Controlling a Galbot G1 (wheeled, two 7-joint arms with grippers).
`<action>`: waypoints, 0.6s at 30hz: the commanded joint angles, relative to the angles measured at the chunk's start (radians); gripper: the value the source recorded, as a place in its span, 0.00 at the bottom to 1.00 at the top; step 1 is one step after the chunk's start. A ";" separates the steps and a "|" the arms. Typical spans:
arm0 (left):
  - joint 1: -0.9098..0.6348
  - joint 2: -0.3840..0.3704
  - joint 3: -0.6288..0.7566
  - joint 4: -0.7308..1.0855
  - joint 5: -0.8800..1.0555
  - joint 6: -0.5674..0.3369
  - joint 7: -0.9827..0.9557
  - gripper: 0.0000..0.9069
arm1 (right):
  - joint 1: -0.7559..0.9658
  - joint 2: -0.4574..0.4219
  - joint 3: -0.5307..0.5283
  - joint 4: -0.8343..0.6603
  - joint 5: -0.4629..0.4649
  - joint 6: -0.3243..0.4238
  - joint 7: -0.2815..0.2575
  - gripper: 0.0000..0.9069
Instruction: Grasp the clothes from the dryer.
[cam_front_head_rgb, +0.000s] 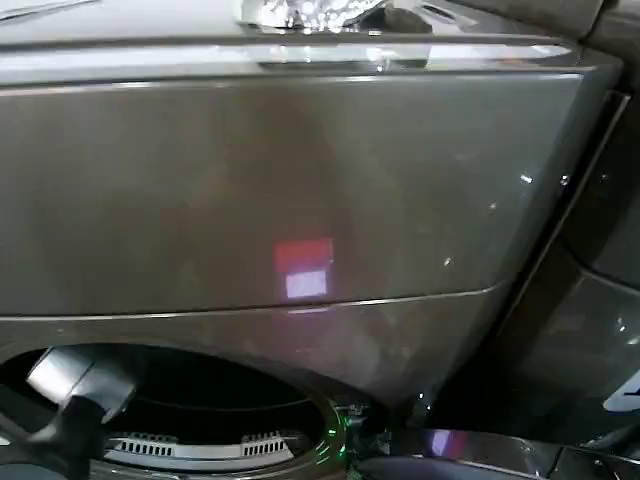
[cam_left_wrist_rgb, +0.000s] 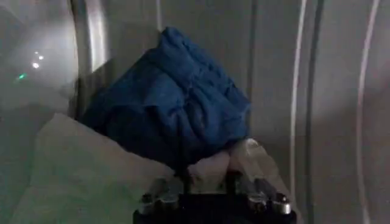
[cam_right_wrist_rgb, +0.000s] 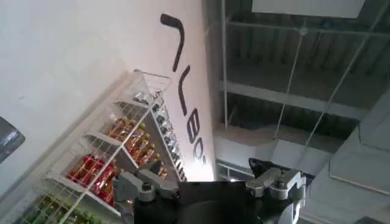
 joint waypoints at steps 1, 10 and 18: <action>0.009 -0.008 -0.036 -0.021 -0.091 0.015 -0.056 0.00 | 0.002 -0.001 -0.001 -0.002 -0.001 0.001 0.000 1.00; 0.084 0.004 -0.155 -0.125 -0.226 0.060 -0.189 0.00 | -0.001 0.000 0.003 -0.002 0.000 0.002 0.000 1.00; 0.204 0.022 -0.352 -0.264 -0.292 0.084 -0.343 0.00 | 0.002 0.007 0.002 0.002 0.002 0.003 0.000 1.00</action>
